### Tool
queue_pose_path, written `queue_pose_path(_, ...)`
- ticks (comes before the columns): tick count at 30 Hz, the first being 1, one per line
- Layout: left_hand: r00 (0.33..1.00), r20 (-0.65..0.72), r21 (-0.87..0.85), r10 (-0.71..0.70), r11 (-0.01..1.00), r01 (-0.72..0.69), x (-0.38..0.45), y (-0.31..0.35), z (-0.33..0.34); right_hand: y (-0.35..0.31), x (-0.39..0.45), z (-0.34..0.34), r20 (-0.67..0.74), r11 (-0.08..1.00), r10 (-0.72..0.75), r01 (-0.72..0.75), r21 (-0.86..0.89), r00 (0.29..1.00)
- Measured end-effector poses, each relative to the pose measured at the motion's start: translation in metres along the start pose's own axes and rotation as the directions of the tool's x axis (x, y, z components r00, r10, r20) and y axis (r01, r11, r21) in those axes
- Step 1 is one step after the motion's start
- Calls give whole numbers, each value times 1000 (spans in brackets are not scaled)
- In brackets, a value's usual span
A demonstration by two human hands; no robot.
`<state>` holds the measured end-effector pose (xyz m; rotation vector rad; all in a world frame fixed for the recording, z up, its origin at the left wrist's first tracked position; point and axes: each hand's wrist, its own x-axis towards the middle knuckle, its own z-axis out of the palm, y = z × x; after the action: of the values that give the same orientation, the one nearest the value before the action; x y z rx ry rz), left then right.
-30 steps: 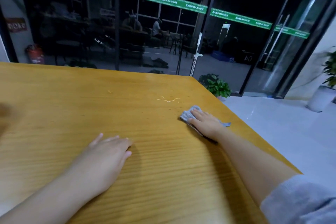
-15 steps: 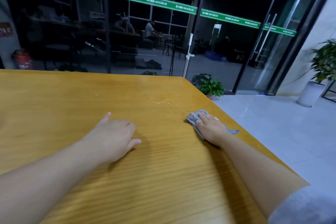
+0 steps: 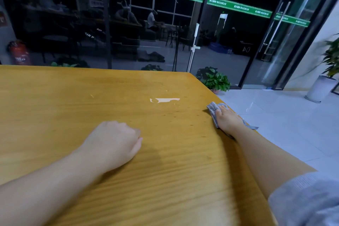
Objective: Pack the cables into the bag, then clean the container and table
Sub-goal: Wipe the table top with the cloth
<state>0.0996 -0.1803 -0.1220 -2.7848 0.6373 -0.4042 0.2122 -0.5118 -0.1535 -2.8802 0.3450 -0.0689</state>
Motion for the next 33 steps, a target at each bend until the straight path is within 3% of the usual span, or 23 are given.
queue_pose_path(8,965,-230,-90,123,985,-147,-1,-22,16,-11,37,0,-2,998,54,-54,30,999)
queue_pose_path(14,945,-258,-190,203,948,-255,-8,-33,27,-19,61,-6,59,998,18,-21,63,998)
queue_pose_path(23,965,-197,-234,173,948,-217,-6,-36,20,-50,10,-8,137,984,-165,174,-51,977)
queue_pose_path(30,981,-9,-18,196,980,-196,2,-10,8,-68,-36,4,171,962,-250,264,-66,953)
queue_pose_path(33,984,-25,-35,174,984,-175,-2,-10,8,-76,-58,5,176,956,-263,281,-85,949)
